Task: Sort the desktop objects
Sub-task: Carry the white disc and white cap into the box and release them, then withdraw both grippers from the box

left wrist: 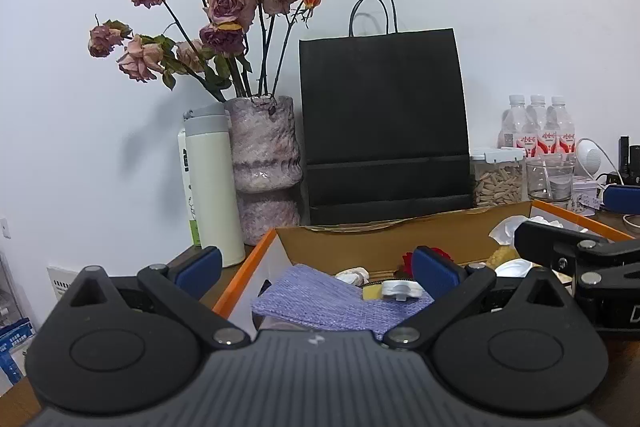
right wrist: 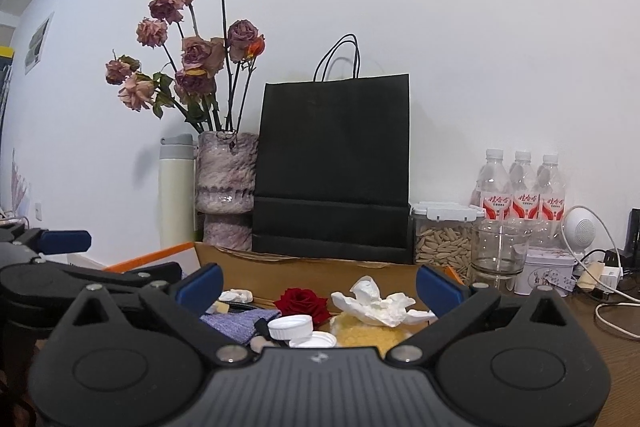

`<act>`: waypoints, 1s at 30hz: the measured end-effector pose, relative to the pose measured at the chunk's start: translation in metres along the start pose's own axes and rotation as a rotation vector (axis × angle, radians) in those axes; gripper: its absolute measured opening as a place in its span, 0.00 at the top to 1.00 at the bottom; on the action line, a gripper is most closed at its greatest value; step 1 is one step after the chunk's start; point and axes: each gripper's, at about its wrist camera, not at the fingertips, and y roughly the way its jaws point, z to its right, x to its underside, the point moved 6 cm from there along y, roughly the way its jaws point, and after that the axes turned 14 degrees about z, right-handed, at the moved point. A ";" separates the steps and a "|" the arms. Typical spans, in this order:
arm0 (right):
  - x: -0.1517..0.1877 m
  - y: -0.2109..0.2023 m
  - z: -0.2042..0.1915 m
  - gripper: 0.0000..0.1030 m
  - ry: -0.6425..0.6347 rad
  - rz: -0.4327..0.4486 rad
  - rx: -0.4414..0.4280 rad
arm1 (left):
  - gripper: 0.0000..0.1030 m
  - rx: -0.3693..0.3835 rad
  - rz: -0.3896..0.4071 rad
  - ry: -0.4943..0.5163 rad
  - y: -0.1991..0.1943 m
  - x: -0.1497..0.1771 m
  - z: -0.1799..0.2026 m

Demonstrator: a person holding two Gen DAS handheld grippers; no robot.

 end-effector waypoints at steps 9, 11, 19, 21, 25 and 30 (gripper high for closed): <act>-0.003 -0.017 0.003 0.00 -0.017 -0.001 0.027 | 0.00 0.013 0.024 0.038 -0.017 -0.004 0.007; -0.004 -0.024 0.003 0.00 -0.013 -0.004 0.033 | 0.00 0.016 0.031 0.043 -0.024 -0.005 0.009; -0.008 -0.056 0.001 0.00 -0.001 -0.022 0.034 | 0.00 0.019 0.018 0.047 -0.056 -0.009 0.011; -0.009 -0.065 0.000 0.00 0.001 -0.029 0.034 | 0.00 0.017 0.016 0.052 -0.064 -0.010 0.012; -0.011 -0.081 -0.001 0.00 0.004 -0.040 0.037 | 0.00 0.021 0.008 0.054 -0.080 -0.012 0.015; -0.013 -0.096 -0.001 0.00 0.007 -0.053 0.041 | 0.00 0.024 -0.004 0.054 -0.095 -0.012 0.017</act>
